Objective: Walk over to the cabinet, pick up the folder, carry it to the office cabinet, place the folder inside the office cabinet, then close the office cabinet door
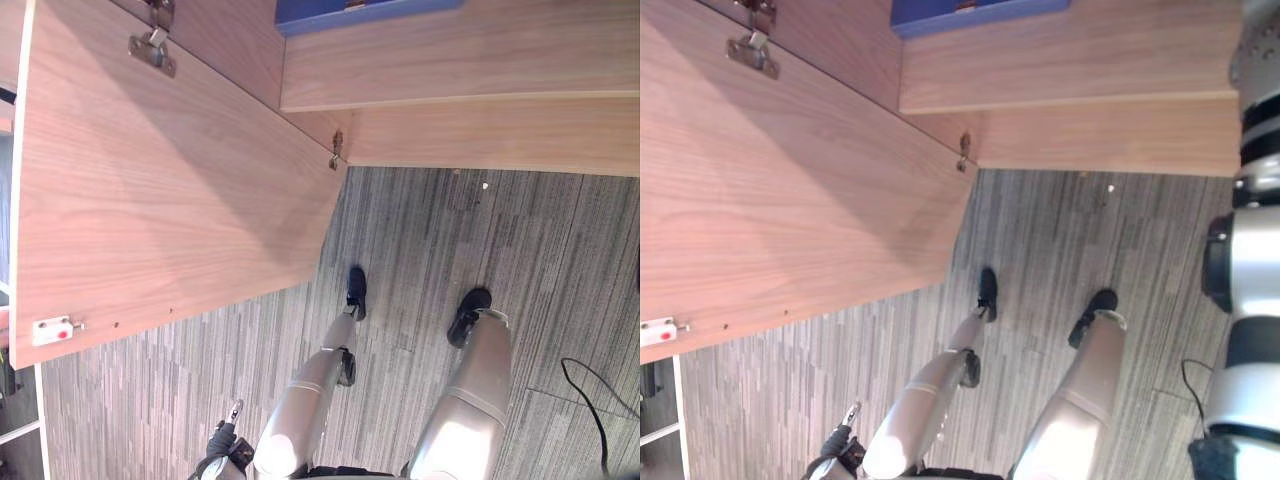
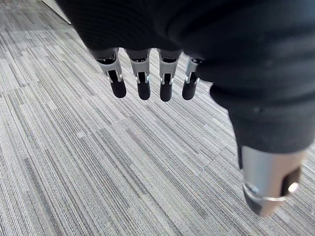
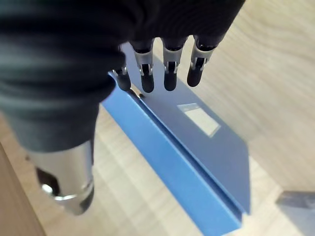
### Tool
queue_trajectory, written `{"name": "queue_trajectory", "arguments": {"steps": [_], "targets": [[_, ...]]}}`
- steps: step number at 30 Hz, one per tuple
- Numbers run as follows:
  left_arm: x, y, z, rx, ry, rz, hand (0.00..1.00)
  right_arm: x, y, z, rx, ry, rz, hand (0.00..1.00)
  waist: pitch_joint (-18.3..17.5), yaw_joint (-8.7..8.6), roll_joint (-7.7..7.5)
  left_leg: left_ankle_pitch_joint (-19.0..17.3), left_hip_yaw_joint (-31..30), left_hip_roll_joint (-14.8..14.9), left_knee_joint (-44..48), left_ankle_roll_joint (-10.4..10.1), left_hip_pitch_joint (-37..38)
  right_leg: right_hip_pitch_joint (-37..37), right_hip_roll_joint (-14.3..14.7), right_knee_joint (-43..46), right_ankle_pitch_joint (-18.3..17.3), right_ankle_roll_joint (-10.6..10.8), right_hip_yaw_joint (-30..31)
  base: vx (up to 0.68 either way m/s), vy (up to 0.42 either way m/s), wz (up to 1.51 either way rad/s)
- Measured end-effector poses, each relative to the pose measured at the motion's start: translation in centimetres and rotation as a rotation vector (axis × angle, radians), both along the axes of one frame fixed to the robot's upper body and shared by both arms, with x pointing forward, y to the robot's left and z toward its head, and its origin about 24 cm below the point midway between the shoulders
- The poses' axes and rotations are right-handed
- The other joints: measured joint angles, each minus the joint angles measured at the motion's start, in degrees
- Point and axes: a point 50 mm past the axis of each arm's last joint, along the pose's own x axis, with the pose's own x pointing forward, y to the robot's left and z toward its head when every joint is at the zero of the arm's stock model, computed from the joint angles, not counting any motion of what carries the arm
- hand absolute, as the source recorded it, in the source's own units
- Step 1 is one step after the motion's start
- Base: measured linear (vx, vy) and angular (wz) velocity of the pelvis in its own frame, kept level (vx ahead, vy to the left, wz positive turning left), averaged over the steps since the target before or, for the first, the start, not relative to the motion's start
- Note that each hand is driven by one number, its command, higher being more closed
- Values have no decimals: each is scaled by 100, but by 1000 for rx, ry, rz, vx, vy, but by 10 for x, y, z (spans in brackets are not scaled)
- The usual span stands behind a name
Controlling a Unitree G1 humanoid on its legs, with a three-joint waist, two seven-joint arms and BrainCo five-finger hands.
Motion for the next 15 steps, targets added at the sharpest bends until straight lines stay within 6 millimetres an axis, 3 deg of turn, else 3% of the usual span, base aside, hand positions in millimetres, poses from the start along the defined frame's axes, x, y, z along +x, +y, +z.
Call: {"name": "queue_trajectory", "arguments": {"steps": [6, 11, 15], "targets": [[2, 0, 1, -7, -18, -32, 0, 20, -23, -46, -382, 469, -265, 0, 3, 3, -7, -8, 13, 32, 17, 14, -15, 23, 31, -54, 14, 14, -33, -2, -127, -1], [4, 1, 1, -8, -28, -69, 0, 16, -46, -62, -534, 657, -399, 0, 9, 7, -17, 1, -2, 34, 21, 29, 43, 111, 21, -70, 16, 16, -74, 14, -118, 0], [4, 3, 1, -9, -26, -100, 0, 18, -63, -99, -598, 811, -429, 0, -25, 4, -103, -71, -11, 65, 21, 101, 293, 451, 49, -200, 22, 39, -139, 0, -112, -10]]}}
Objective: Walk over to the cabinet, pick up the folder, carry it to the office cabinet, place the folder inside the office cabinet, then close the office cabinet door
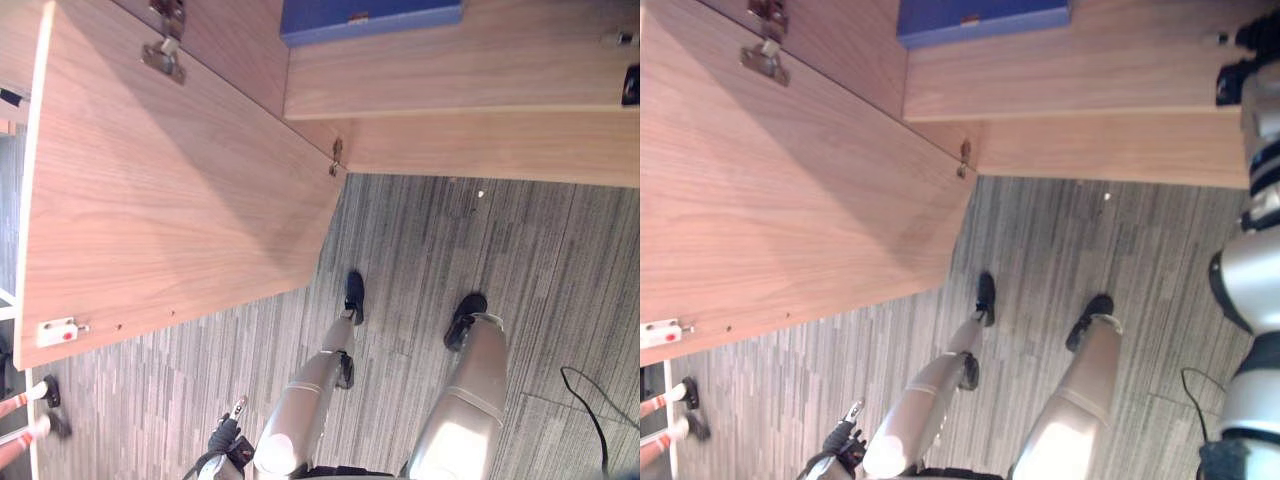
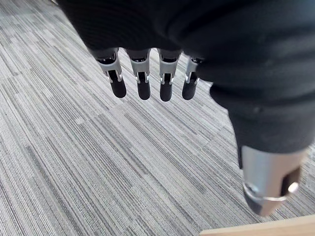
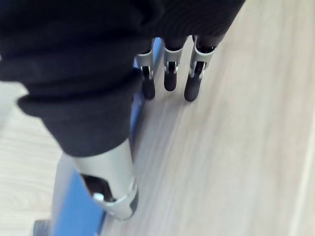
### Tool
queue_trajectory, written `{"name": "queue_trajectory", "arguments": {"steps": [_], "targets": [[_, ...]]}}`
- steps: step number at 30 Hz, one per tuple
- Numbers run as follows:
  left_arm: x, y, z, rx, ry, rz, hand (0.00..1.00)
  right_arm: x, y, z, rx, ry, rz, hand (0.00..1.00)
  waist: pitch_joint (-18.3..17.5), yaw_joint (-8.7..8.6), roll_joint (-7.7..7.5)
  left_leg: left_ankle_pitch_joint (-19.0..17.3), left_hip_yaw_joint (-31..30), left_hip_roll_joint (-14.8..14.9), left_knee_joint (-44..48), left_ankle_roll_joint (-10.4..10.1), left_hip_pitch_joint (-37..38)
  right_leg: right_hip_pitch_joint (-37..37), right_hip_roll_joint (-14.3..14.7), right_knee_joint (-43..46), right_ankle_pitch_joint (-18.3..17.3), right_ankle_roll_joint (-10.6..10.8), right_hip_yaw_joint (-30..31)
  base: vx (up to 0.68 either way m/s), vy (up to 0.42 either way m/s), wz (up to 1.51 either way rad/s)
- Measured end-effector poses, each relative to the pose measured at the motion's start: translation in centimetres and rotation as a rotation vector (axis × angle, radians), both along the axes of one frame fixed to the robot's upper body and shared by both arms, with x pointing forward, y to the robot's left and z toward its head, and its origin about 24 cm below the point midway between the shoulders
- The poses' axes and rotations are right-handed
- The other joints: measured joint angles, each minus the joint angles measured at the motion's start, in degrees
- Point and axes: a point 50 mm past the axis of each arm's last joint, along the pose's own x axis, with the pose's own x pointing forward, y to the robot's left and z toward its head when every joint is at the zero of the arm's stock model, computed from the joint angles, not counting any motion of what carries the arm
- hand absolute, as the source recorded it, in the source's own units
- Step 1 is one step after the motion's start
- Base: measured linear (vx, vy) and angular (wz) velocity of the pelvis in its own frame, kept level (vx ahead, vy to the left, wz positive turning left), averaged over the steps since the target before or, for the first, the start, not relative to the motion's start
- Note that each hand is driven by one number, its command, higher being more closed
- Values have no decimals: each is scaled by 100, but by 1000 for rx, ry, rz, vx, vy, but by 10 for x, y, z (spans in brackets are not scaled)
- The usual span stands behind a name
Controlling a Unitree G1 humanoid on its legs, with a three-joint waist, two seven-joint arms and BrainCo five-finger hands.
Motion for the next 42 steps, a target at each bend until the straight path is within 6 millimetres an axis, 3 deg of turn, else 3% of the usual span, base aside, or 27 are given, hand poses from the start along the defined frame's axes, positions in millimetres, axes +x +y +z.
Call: {"name": "queue_trajectory", "arguments": {"steps": [3, 8, 19, 23, 26, 31, 32, 33, 34, 35, 36, 38, 39, 41, 42], "targets": [[0, 2, 0, -1, 2, -21, 0, 1, -7, -25, -21, 86, -16, 0, -77, -1, -17, -37, 23, 57, 0, 50, 105, 196, 82, -185, 25, 82, -53, -10, -98, -13], [0, 6, 0, 12, 2, -36, 0, 1, -14, -50, 51, 116, -11, 0, -144, 0, -140, -50, 42, 58, 2, 72, 218, 366, 107, -295, 100, 99, -64, 7, -92, -6], [5, 8, 2, 19, -11, -65, 0, 9, -4, -69, 68, 172, 26, 0, -164, -10, -181, -104, 169, 178, 2, 147, 375, 568, 309, -546, 218, 105, -47, 10, -104, -11], [6, 8, 2, 17, -15, -68, 0, 11, 0, -73, -52, 240, 21, 0, -167, -4, -182, -108, 176, 187, 3, 153, 380, 573, 324, -560, 221, 107, -43, 1, -93, -2], [7, 9, 2, 14, -21, -62, 0, 19, 14, -91, -199, 319, 40, 0, -227, -9, -247, -103, 206, 239, 4, 163, 391, 596, 392, -606, 240, 93, -47, 7, -90, -9], [18, 2, 5, -4, -47, -55, 0, 29, 53, -160, -166, 382, 113, 0, -316, 6, -310, -228, 232, 452, 80, 141, 708, 1113, 612, -889, 271, 83, -221, 19, -99, -17], [20, 1, 5, -8, -49, -53, 0, 29, 63, -178, -121, 393, 136, 0, -360, 8, -333, -280, 255, 518, 142, 161, 744, 1226, 688, -983, 276, 100, -256, 16, -52, -31], [21, 0, 5, -12, -52, -35, 0, 24, 82, -218, -25, 447, 185, 0, -398, 17, -402, -353, 314, 616, 176, 167, 888, 1442, 807, -1133, 302, 85, -281, 28, -54, -31], [21, 0, 5, -10, -50, -31, 0, 20, 89, -237, 22, 480, 198, 0, -426, 12, -430, -396, 321, 644, 200, 159, 941, 1529, 839, -1178, 303, 84, -301, 48, -40, -33], [23, 1, 6, -6, -50, -20, 0, 7, 104, -277, 126, 549, 214, 0, -432, 10, -448, -455, 324, 714, 240, 186, 1092, 1766, 910, -1297, 307, 85, -366, 47, -24, -14], [23, 1, 6, -6, -49, -11, 0, -2, 111, -297, 183, 583, 216, 0, -441, 6, -458, -487, 325, 742, 251, 180, 1161, 1873, 938, -1348, 307, 86, -399, 44, -13, -17], [23, 3, 6, -4, -46, 27, 0, -43, 141, -365, 407, 712, 211, 0, -482, 15, -506, -630, 369, 840, 323, 183, 1395, 2226, 1059, -1539, 326, 106, -450, 52, -4, -18], [22, 3, 6, -5, -43, 41, 0, -54, 146, -379, 475, 733, 196, 0, -506, 20, -509, -657, 385, 871, 332, 187, 1440, 2302, 1097, -1603, 346, 101, -460, 89, 14, -16], [22, 2, 5, -12, -42, 73, 0, -110, 157, -430, 688, 820, 100, 0, -714, 20, -546, -840, 394, 962, 488, 191, 1591, 2658, 1171, -1816, 388, 73, -574, 95, 23, -7], [21, 2, 5, -16, -39, 87, 0, -126, 160, -442, 731, 849, 71, 0, -802, 35, -570, -905, 402, 988, 538, 185, 1623, 2746, 1205, -1877, 388, 74, -589, 117, 24, -17]]}}
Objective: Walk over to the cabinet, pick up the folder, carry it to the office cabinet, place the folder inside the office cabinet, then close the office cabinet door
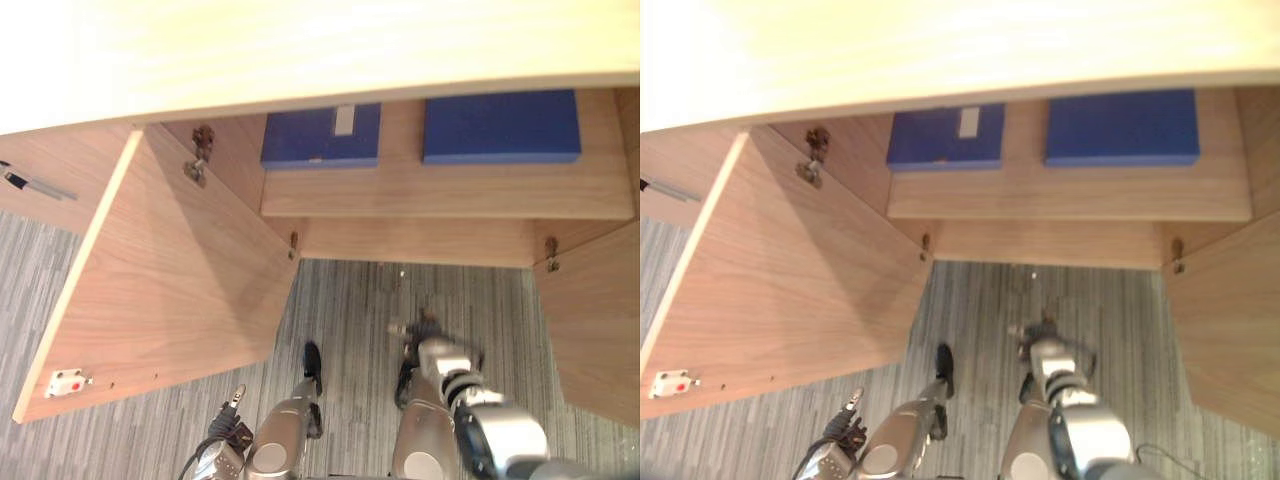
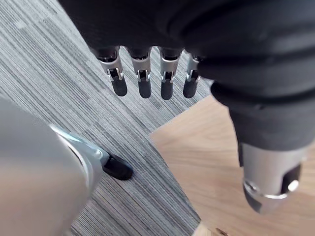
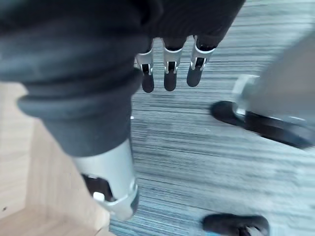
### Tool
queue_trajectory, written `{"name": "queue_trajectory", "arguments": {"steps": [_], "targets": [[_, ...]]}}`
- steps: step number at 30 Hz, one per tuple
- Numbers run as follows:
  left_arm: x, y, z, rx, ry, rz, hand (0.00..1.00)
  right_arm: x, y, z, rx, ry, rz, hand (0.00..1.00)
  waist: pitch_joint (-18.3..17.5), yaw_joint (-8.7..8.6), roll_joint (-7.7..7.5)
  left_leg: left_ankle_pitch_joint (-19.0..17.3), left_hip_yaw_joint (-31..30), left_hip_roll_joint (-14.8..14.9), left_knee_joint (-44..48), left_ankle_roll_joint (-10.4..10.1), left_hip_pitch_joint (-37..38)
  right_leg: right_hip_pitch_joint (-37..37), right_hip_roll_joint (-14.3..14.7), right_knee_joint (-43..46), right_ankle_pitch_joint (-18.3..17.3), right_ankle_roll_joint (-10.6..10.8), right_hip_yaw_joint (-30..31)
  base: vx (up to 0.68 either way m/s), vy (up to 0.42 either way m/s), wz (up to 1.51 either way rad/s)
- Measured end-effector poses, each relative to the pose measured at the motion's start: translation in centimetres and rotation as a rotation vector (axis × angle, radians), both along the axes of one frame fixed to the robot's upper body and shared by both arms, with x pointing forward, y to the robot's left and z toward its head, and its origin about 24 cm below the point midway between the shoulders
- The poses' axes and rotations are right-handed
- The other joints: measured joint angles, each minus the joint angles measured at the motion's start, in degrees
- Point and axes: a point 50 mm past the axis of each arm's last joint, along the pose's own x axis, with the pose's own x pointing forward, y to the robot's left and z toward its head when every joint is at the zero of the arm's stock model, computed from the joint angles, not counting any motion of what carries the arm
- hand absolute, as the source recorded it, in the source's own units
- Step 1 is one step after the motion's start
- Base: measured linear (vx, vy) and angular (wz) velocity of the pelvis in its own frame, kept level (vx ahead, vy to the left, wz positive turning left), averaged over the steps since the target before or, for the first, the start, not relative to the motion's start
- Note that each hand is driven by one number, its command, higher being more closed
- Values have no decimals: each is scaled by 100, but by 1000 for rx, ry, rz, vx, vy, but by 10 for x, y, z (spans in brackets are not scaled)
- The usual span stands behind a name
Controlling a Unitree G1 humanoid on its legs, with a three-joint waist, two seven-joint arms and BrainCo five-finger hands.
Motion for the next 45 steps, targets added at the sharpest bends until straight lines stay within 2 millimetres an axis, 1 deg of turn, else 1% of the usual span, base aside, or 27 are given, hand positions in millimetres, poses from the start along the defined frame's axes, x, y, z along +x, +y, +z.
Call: {"name": "queue_trajectory", "arguments": {"steps": [1, 3, 4, 5, 7, 9, 10, 13, 14, 15, 16, 17, 18, 20, 21, 27, 30, 34, 37, 38, 39, 40, 41, 42, 43, 44, 45], "targets": [[-3, 0, -1, -5, 9, 26, 0, -25, 3, -15, 35, 33, -49, 0, -167, 8, -63, -103, 62, 65, 59, 12, 106, 156, 75, -135, 10, 13, -5, 152, 37, -27], [-8, -2, -4, -19, 28, 51, 0, -57, -3, -30, 92, 71, -180, 0, -488, -65, -192, -268, 129, 153, 118, 36, 377, 555, 191, -399, 39, 43, -38, 136, 50, -25], [-9, -2, -4, -22, 34, 58, 0, -67, -6, -34, 105, 89, -215, 0, -574, -65, -234, -310, 159, 179, 123, 36, 470, 665, 226, -470, 45, 51, -39, 119, 53, -24], [-15, -1, -7, -31, 50, 83, 0, -86, -12, -41, 140, 105, -309, 0, -749, -67, -290, -399, 231, 250, 154, 42, 595, 854, 314, -622, 60, 72, -51, 93, 39, -24], [-18, 0, -8, -37, 60, 110, 0, -104, -17, -46, 161, 126, -387, 0, -876, -94, -354, -485, 301, 306, 191, 42, 731, 1046, 386, -773, 80, 86, -50, 99, 41, -21], [-23, 2, -9, -41, 74, 130, 0, -134, -24, -54, 182, 171, -483, 0, -989, -134, -411, -646, 388, 392, 317, 24, 880, 1270, 491, -922, 102, 78, 7, 88, 34, -24], [-24, 3, -10, -39, 77, 134, 0, -137, -24, -55, 192, 166, -507, 0, -1002, -134, -415, -715, 440, 428, 402, 19, 897, 1300, 532, -957, 118, 68, 50, 62, 18, -45], [-28, 3, -11, -18, 95, 101, 0, -141, -23, -55, 199, 153, -507, 0, -1014, -91, -437, -1235, 592, 601, 1118, -62, 933, 1408, 801, -992, 147, 40, 472, 35, 22, -74], [-28, 2, -11, -9, 100, 76, 0, -142, -22, -55, 188, 158, -470, 0, -1076, -68, -447, -1480, 348, 619, 1404, -58, 898, 1411, 929, -989, 155, 26, 653, 15, 21, -88], [-28, 0, -11, -7, 103, 50, 0, -141, -21, -55, 175, 160, -422, 0, -1138, -67, -425, -1778, -132, 606, 1587, -45, 867, 1405, 1029, -996, 167, 22, 818, 16, 57, -92], [-28, -1, -11, -6, 105, 41, 0, -140, -20, -54, 169, 159, -396, 0, -1154, -69, -425, -1917, -291, 617, 1613, -65, 898, 1401, 1110, -993, 171, 25, 916, 19, 91, -93], [-27, -1, -11, 2, 105, 27, 0, -139, -16, -55, 172, 163, -354, 0, -1225, -89, -514, -2028, -137, 642, 1660, 2, 1002, 1395, 1224, -1030, 207, 46, 1096, 25, 93, -94], [-27, -2, -11, 11, 106, 3, 0, -140, -13, -55, 172, 170, -331, 0, -1352, -87, -507, -2110, 95, 710, 1679, 26, 1064, 1415, 1338, -1230, 351, 65, 1284, 32, 109, -98], [-28, -4, -12, 15, 117, -26, 0, -143, -12, -57, 175, 181, -328, 0, -1506, -81, -519, -2196, 404, 793, 1688, 43, 1079, 1422, 1474, -1548, 578, 100, 1566, 50, 139, -99], [-28, -7, -13, 28, 131, -85, 0, -144, -11, -57, 178, 187, -330, 0, -1549, -84, -521, -2223, 676, 804, 1656, 63, 1214, 1489, 1540, -1851, 793, 146, 1817, 71, 148, -97], [-23, -21, -13, 65, 143, -283, 0, -156, -12, -61, 201, 208, -381, 0, -1579, -141, -523, -2226, 1250, 637, 1313, 85, 1774, 1896, 1562, -2734, 1360, 243, 2538, 17, 145, -69], [-21, -28, -13, 88, 146, -385, 0, -161, -14, -62, 226, 202, -443, 0, -1583, -165, -525, -2215, 1505, 570, 1187, 106, 1916, 1956, 1556, -2989, 1553, 259, 2774, -24, 75, -48], [-20, -33, -13, 106, 151, -459, 0, -162, -13, -62, 238, 197, -447, 0, -1548, -187, -568, -2227, 1748, 569, 1164, 111, 2067, 1989, 1618, -3059, 1630, 255, 3013, -34, 34, -38], [-19, -34, -13, 116, 151, -483, 0, -159, -13, -61, 236, 189, -436, 0, -1515, -183, -583, -2317, 2220, 575, 1192, 108, 2164, 1791, 1757, -3040, 1701, 218, 3393, -82, 33, -80], [-20, -34, -13, 115, 153, -482, 0, -155, -14, -60, 237, 176, -434, 0, -1494, -171, -553, -2366, 2519, 624, 1177, 140, 2172, 1676, 1735, -3099, 1633, -37, 3165, -94, 27, -119], [-19, -34, -12, 117, 147, -478, 0, -150, -17, -58, 228, 164, -432, 0, -1446, -168, -410, -2318, 2886, 762, 1167, 98, 2182, 1461, 1597, -2871, 1565, -391, 2251, -73, 23, -124], [-18, -33, -12, 122, 142, -474, 0, -147, -19, -57, 222, 156, -434, 0, -1396, -162, -410, -2314, 3030, 819, 1186, 91, 2208, 1288, 1478, -2553, 1512, -434, 1663, 9, 55, -120], [-18, -32, -11, 126, 137, -472, 0, -145, -21, -56, 221, 140, -448, 0, -1352, -184, -420, -2306, 3202, 872, 1247, 71, 2343, 1172, 1174, -1919, 1414, -572, 518, 125, 59, -97], [-18, -32, -11, 126, 140, -471, 0, -153, -22, -57, 210, 149, -462, 0, -1340, -175, -449, -2325, 3223, 842, 1394, 45, 2479, 1332, 1018, -1762, 1401, -642, -194, 185, 53, -105], [-19, -31, -12, 125, 143, -468, 0, -153, -22, -56, 209, 148, -461, 0, -1318, -170, -432, -2313, 3193, 890, 1549, 72, 2532, 1428, 1071, -1744, 1401, -643, -278, 171, -2, -79], [-21, -30, -12, 124, 148, -459, 0, -153, -22, -56, 208, 146, -460, 0, -1295, -198, -476, -2332, 3140, 899, 1616, 180, 2529, 1459, 1082, -1774, 1405, -635, -251, 133, -22, -88], [-23, -31, -13, 119, 156, -464, 0, -153, -25, -56, 207, 141, -477, 0, -1344, -218, -343, -2377, 2992, 844, 1226, 385, 2664, 1468, 1265, -1999, 1448, -501, -212, 71, -18, -58]]}}
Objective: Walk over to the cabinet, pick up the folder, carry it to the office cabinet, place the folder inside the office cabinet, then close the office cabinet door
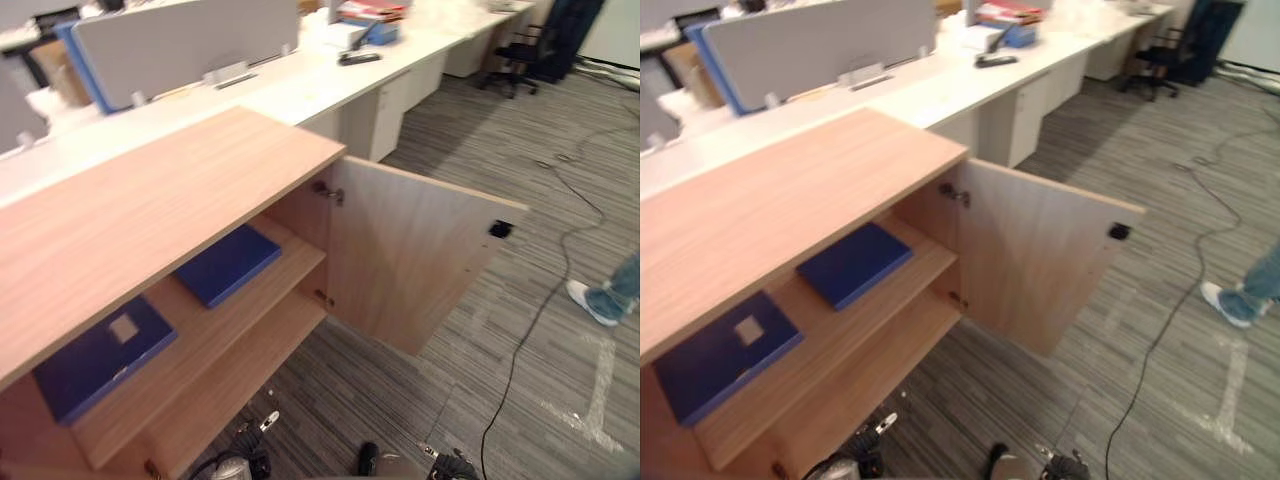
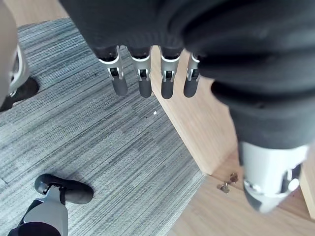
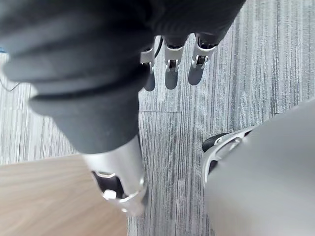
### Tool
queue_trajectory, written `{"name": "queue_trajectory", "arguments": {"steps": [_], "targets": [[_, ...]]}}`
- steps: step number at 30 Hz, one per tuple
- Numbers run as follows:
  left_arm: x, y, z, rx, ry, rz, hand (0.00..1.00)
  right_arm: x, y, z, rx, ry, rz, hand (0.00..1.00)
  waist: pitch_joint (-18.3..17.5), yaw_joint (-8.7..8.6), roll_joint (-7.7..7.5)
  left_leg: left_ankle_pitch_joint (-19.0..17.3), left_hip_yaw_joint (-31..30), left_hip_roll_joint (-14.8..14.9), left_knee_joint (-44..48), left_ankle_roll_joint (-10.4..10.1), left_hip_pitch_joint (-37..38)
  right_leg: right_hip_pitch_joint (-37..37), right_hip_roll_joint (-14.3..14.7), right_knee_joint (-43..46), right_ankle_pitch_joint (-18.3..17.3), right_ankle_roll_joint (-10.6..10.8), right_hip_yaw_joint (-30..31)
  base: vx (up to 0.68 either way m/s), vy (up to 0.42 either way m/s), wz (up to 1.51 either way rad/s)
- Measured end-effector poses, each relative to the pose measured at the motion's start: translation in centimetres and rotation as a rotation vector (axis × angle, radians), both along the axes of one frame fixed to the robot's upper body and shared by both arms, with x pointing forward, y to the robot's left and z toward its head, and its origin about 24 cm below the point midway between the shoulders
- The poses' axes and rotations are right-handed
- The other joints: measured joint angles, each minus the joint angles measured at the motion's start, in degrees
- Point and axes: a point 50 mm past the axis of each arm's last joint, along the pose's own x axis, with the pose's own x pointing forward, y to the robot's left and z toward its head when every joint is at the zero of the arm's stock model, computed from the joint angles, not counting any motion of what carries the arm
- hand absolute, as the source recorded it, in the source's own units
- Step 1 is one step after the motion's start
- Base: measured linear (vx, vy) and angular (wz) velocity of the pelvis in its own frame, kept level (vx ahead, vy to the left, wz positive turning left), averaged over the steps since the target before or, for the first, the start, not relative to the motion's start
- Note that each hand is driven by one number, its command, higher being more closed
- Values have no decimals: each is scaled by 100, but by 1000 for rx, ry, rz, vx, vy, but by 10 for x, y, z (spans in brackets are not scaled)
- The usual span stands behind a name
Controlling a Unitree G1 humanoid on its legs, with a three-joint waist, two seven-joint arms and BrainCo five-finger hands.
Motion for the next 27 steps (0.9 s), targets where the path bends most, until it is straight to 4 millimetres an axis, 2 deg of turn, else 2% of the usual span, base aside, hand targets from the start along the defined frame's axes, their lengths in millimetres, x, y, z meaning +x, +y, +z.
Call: {"name": "queue_trajectory", "arguments": {"steps": [1, 4, 6, 8, 12, 15, 17, 19, 20, 21, 22, 23, 24, 26, 27], "targets": [[1, 1, 0, 4, -3, -7, 0, 0, -1, 0, 7, -4, -37, 0, 33, -2, -3, 57, -32, -7, -187, -103, 39, -59, 53, -14, -124, 103, -34, 39, -12, -44], [-2, 7, 0, 16, 8, 10, 0, -7, -3, -2, 22, 15, -94, 0, 77, 7, -30, 244, -109, -10, -317, -263, 138, 20, 112, -147, -94, 110, -49, -33, -39, -4], [-7, 16, -1, 28, 23, 54, 0, -13, -5, -4, 32, 31, -133, 0, 92, 13, -58, 387, -218, -26, -367, -226, 218, 202, 141, -343, -37, 108, -52, -9, -22, -9], [-22, 24, -5, 10, 56, 173, 0, -28, -9, -7, 40, 78, -185, 0, 98, -19, -54, 537, -478, -12, -362, -189, 394, 629, 234, -825, 156, 109, -37, -2, -34, -7], [-38, 33, -8, 15, 98, 237, 0, -45, -8, -11, 59, 127, -231, 0, 100, -57, -73, 578, -779, 1, -389, -192, 391, 936, 356, -1568, 508, 134, 16, 8, -12, -5], [-39, 34, -8, 17, 100, 232, 0, -54, -7, -12, 67, 150, -259, 0, 108, -53, -89, 578, -872, -45, -427, -193, 417, 1112, 400, -1953, 709, 145, 103, -13, 17, -10], [-40, 35, -8, 23, 103, 217, 0, -56, -6, -12, 69, 155, -262, 0, 119, -71, -110, 572, -880, -58, -319, -200, 400, 1117, 393, -1952, 710, 146, 144, -39, 35, -11], [-39, 40, -7, 30, 93, 235, 0, -56, -4, -13, 75, 155, -261, 0, 175, -62, -217, 555, -867, -40, 239, -182, 268, 1104, 362, -1951, 702, 150, 286, -73, 8, -33], [-39, 42, -6, 31, 89, 254, 0, -55, -4, -13, 75, 152, -262, 0, 180, -58, -253, 529, -864, -10, 605, -131, 128, 1082, 346, -1952, 672, 178, 348, -144, -25, -86], [-46, 43, -7, 22, 99, 304, 0, -52, -10, -11, 61, 136, -269, 0, 117, 22, -69, 519, -941, 248, 1443, 190, -400, 960, 439, -1902, 293, 335, 422, -87, -38, -88], [-47, 39, -8, 10, 103, 313, 0, -47, -14, -10, 50, 122, -266, 0, 109, 49, 152, 474, -1096, 485, 1841, 265, -636, 703, 518, -1338, 124, 89, 370, -50, 13, -93], [-42, 41, -6, 9, 68, 348, 0, -44, -11, -9, 47, 107, -248, 0, 335, 24, -56, 502, -1438, 474, 2794, 309, -997, 349, 250, 284, -437, -86, 359, 62, 34, -56], [-42, 44, -5, 9, 59, 382, 0, -50, -11, -9, 43, 119, -251, 0, 392, 77, 39, 234, -2017, 369, 3218, 232, -1149, 397, 257, 379, -673, 14, 507, 61, 76, -47], [-47, 41, -6, -17, 61, 454, 0, -48, -9, -9, 44, 117, -222, 0, 369, 69, 26, -281, -2373, 79, 3123, 139, -1331, 414, 260, 261, -631, -3, 690, 11, 67, -39], [-46, 37, -6, -34, 49, 487, 0, -46, -9, -9, 39, 111, -210, 0, 365, 102, 20, -536, -2655, -224, 2605, 76, -1429, 452, 252, 120, -563, 101, 826, -46, 64, -37]]}}
